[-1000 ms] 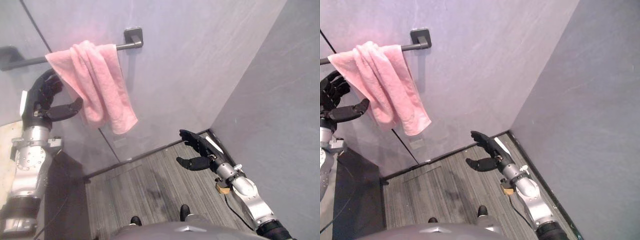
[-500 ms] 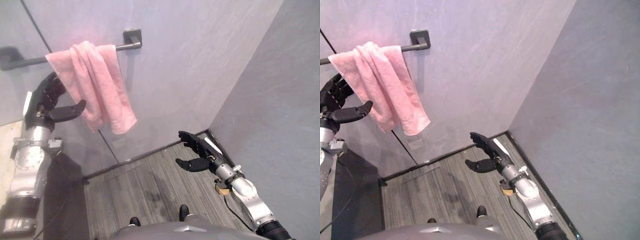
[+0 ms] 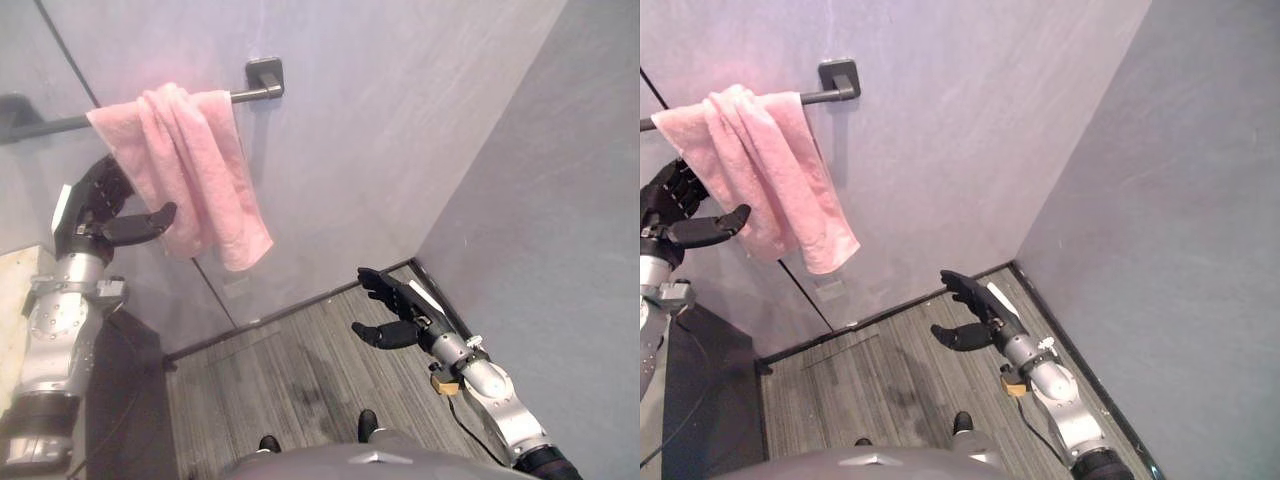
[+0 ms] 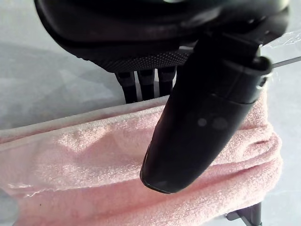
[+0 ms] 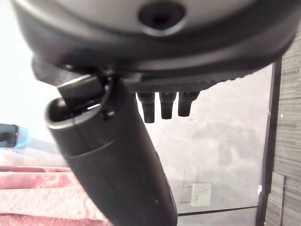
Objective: Organize the bathroom.
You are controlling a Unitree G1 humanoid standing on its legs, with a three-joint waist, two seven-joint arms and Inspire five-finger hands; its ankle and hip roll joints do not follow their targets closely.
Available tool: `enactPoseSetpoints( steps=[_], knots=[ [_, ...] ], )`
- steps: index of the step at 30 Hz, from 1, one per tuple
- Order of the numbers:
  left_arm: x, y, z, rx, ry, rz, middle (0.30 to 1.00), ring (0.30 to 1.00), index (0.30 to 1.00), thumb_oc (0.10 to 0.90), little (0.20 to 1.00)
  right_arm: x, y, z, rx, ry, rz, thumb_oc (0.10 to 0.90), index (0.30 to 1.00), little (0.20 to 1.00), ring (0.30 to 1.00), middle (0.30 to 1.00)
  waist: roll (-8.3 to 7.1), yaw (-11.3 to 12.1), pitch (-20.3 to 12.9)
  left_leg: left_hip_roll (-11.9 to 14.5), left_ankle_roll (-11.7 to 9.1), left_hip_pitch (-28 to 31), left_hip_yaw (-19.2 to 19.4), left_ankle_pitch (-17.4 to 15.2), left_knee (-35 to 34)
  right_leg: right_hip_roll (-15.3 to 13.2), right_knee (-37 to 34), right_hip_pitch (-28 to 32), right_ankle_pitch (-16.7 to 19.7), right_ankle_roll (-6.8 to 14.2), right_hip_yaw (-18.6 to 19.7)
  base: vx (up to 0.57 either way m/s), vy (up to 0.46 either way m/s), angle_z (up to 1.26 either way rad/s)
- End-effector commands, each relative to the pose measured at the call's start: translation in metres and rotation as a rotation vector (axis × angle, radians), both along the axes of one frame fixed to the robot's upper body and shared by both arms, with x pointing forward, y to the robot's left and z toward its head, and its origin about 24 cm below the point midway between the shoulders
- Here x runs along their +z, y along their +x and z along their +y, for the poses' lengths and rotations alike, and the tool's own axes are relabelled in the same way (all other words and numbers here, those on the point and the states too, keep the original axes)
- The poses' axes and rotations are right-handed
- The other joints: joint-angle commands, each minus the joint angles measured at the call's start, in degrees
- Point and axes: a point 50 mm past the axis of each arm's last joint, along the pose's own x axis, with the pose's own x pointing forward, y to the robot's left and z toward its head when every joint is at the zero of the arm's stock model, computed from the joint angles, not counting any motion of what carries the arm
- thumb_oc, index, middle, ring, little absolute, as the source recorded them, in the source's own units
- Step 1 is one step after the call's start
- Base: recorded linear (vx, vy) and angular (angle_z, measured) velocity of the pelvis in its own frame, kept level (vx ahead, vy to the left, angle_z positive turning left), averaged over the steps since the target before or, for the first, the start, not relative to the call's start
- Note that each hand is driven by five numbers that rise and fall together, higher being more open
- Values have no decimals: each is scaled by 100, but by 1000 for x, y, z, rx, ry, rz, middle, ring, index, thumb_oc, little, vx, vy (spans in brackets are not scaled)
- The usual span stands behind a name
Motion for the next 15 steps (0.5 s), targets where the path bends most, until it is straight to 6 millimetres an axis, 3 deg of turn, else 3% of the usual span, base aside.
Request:
enactPoseSetpoints(
  steps=[1, 3, 9, 12, 13, 15],
  knots=[
    [60, 28, 4, 14, 39, -245, 331, 331, 331, 420, 331, 49, 35, 3, 26, 57, -265, 800, 900, 900, 900, 900, 588, -176, -208, -68, 10, 280, -218, -427, 69, 165, 675, 83, -1248, 500, -287, 16, -3, -4],
    [61, 29, 5, 20, 41, -245, 300, 300, 300, 400, 300, 52, 36, 4, 20, 69, -277, 800, 900, 900, 900, 900, 593, -184, -210, -68, 11, 285, -212, -431, 66, 161, 672, 83, -1244, 505, -286, 19, -6, -3],
    [58, 30, 5, 33, 35, -248, 300, 300, 300, 400, 300, 69, 40, 6, 29, 96, -357, 800, 900, 900, 900, 900, 604, -188, -203, -74, 14, 289, -208, -433, 59, 160, 678, 76, -1234, 513, -274, 6, -2, -1],
    [57, 35, -3, 22, 39, -256, 300, 300, 300, 400, 300, 97, 51, 10, 62, 112, -472, 800, 900, 900, 900, 900, 597, -105, -195, -82, 6, 282, -247, -433, 59, 154, 662, 98, -1231, 505, -309, 0, 0, 0],
    [57, 35, -4, 22, 39, -256, 300, 300, 300, 400, 300, 97, 51, 9, 62, 112, -472, 800, 900, 900, 900, 900, 598, -105, -192, -82, 6, 283, -248, -433, 59, 154, 661, 99, -1231, 505, -310, 0, 0, 0],
    [55, 39, -14, -3, 47, -262, 300, 300, 300, 400, 300, 122, 62, 16, 92, 120, -570, 800, 900, 900, 900, 900, 578, 17, -196, -95, 0, 278, -298, -437, 62, 157, 634, 134, -1227, 485, -355, 0, 0, 0]
  ],
)
